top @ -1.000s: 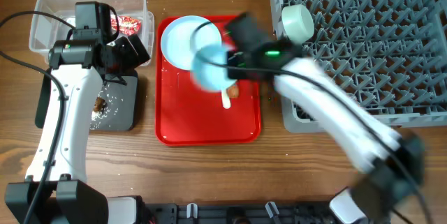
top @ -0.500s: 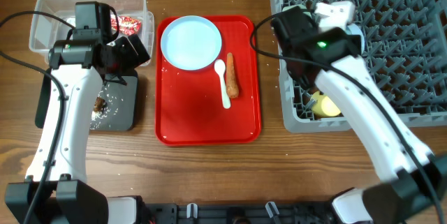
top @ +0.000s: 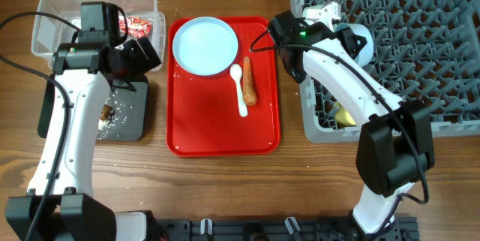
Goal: Sort waste into correct bins and load items into the dishwasher rack
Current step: 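Place the blue bowl into the dish rack and withdraw right gripper, then reach the right gripper to the blue plate and grasp its rim, then carry the blue plate right and stand it upright in the rack, then reach the left gripper to the carrot on the red tray and grasp it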
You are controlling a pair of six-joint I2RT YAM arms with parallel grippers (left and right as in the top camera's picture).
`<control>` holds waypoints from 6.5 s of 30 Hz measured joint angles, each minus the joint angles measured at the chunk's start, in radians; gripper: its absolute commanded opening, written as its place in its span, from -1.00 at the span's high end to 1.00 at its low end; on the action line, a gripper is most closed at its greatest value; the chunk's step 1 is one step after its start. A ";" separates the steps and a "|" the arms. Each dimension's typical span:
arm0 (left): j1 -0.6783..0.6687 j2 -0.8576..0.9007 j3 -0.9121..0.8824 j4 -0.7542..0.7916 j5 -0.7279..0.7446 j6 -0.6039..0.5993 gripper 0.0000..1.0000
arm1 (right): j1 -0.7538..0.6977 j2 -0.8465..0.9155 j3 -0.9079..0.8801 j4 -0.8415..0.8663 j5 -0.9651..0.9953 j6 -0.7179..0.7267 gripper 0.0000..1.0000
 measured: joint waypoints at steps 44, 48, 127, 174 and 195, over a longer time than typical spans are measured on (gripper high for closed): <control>0.000 0.000 0.000 -0.001 0.000 0.000 -1.00 | 0.224 0.003 0.385 -0.084 -0.774 -0.014 -0.99; 0.000 0.000 0.000 0.000 0.000 0.000 -1.00 | 0.224 0.004 0.385 0.092 -0.950 -0.033 -0.86; 0.000 0.000 0.000 0.000 0.000 0.000 -0.99 | -0.287 -0.289 0.296 0.235 -0.358 -0.303 0.91; 0.000 0.000 0.000 0.000 0.000 0.000 -1.00 | -0.304 -0.382 0.122 0.307 -1.356 -0.242 -0.51; -0.242 0.066 -0.001 0.189 0.168 -0.109 -0.62 | -0.397 -0.514 0.118 0.212 -1.336 -0.098 -0.68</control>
